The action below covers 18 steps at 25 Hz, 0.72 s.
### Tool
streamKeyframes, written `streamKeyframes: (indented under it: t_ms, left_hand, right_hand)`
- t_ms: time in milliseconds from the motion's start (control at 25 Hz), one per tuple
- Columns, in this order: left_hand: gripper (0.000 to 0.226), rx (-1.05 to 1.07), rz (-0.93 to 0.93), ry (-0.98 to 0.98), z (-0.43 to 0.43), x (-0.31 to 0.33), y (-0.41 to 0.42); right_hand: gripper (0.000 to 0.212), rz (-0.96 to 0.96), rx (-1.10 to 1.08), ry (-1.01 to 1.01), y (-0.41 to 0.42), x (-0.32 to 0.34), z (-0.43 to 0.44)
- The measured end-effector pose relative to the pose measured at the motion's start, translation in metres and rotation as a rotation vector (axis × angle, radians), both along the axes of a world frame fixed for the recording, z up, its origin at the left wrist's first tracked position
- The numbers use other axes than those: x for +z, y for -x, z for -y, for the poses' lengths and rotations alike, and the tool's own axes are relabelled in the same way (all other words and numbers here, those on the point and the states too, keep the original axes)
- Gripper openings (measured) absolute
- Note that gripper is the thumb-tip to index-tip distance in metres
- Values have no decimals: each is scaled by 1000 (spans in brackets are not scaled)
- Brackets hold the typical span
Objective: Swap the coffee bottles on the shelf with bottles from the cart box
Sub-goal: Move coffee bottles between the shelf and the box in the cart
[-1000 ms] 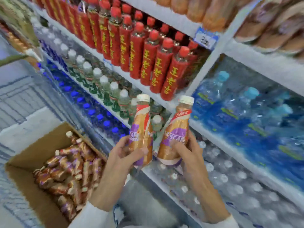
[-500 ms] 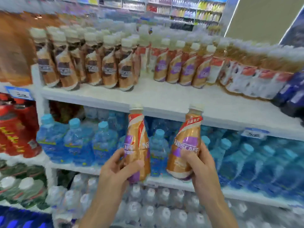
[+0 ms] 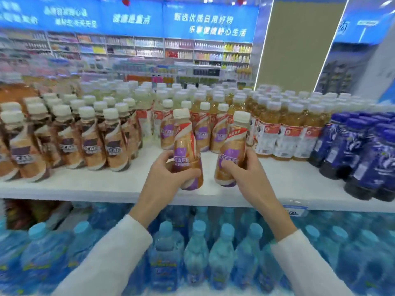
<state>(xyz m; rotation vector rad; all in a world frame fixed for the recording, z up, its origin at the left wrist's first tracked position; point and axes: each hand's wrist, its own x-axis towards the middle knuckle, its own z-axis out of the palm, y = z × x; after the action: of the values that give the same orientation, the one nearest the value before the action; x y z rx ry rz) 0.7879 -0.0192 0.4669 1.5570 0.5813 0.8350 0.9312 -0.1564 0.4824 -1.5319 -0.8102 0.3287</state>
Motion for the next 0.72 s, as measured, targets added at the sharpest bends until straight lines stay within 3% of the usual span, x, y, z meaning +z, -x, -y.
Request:
streamKeyframes:
  t_ms: [160,440,600,720]
  left_hand:
    - [74,38,-138,-136,-29,-9,-25]
    - [75,6,-172,-208,-39,-25,-32]
    - [78,-98,-193,-171,-51,-24,-18]
    - [72,-15,-210,-217,-53,-21,-16]
  right_hand:
    - [52,19,38,78,-29,-9,-21]
    - [51,48,96,206,-40,-26,-24]
    - [88,173,-169,204,-30,-34,-22]
    - [67,157,-185,186,-24,-35,-21]
